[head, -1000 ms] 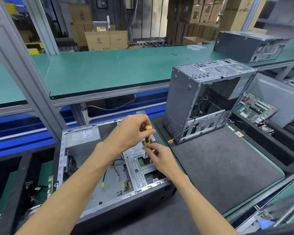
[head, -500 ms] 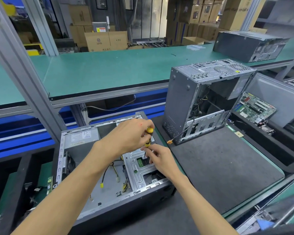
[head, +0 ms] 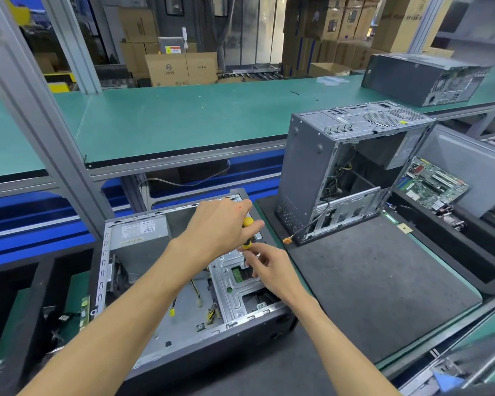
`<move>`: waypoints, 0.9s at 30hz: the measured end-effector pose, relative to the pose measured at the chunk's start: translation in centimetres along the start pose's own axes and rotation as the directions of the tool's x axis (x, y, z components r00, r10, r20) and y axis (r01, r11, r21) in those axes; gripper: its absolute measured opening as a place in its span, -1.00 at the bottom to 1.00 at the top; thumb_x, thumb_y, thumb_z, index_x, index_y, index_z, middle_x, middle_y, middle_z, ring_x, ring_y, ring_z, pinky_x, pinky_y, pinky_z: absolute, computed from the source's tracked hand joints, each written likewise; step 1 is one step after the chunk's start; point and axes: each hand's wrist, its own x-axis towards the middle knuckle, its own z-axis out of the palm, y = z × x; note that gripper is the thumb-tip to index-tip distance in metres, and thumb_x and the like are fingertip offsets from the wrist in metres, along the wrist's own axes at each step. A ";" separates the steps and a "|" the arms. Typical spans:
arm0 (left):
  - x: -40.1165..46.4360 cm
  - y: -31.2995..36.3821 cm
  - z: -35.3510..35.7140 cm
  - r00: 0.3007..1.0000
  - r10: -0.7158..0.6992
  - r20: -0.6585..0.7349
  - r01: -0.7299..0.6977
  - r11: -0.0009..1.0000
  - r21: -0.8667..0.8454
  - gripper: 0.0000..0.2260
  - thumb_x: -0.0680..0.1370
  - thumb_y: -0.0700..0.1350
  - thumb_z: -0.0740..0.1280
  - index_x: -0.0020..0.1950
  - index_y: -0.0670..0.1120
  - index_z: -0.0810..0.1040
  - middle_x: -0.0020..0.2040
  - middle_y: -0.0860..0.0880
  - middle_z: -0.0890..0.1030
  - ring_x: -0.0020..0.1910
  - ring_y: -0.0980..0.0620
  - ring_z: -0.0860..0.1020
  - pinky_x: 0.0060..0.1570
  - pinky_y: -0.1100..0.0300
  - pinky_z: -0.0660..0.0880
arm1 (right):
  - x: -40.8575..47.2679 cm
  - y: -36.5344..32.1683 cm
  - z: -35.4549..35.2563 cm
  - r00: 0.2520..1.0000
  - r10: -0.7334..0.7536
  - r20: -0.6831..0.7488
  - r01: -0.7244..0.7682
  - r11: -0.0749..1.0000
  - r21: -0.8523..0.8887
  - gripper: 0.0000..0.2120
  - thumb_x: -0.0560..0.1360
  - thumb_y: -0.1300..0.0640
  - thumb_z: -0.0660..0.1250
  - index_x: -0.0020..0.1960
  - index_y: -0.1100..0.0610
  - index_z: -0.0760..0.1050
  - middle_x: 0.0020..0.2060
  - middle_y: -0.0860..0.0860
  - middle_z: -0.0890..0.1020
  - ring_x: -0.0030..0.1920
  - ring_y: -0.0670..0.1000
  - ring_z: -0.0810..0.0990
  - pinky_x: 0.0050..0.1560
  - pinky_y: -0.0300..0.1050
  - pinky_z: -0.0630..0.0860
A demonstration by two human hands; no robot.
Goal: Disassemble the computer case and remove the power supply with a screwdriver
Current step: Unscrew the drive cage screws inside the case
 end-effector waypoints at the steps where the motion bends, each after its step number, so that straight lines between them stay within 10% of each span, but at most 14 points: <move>1: 0.1 0.1 0.0 1.000 -0.008 0.005 0.008 1.000 0.022 -0.57 0.59 0.32 0.09 -0.29 0.05 0.17 -0.44 0.09 0.33 -0.48 0.14 0.22 -0.46 0.16 0.09 | 0.0 -0.1 0.0 1.000 0.001 0.000 -0.001 1.000 0.004 -0.85 0.59 0.02 0.34 0.00 -0.25 0.60 -0.30 -0.14 0.64 -0.44 -0.09 0.53 -0.33 -0.21 0.46; 14: 0.8 -1.0 0.4 0.983 0.124 0.132 -0.131 0.990 0.046 -0.67 0.62 0.20 0.05 -0.10 -0.02 0.38 -0.34 0.05 0.43 -0.30 -0.07 0.46 -0.40 0.15 0.19 | 0.0 -0.1 0.1 0.998 0.045 0.041 -0.046 0.999 0.029 -0.84 0.59 -0.09 0.24 0.01 -0.22 0.61 -0.27 -0.08 0.65 -0.43 -0.07 0.54 -0.36 -0.10 0.47; 27: 0.6 -0.3 0.7 0.996 0.037 0.081 -0.043 0.996 0.077 -0.46 0.62 0.29 0.01 -0.42 -0.02 0.31 -0.49 0.06 0.37 -0.51 0.10 0.31 -0.46 0.17 0.10 | -0.4 -0.7 -0.8 0.995 0.102 -0.007 -0.099 0.978 0.185 -0.77 0.57 0.03 0.25 0.04 -0.27 0.61 -0.24 -0.01 0.66 -0.40 -0.07 0.54 -0.34 -0.19 0.51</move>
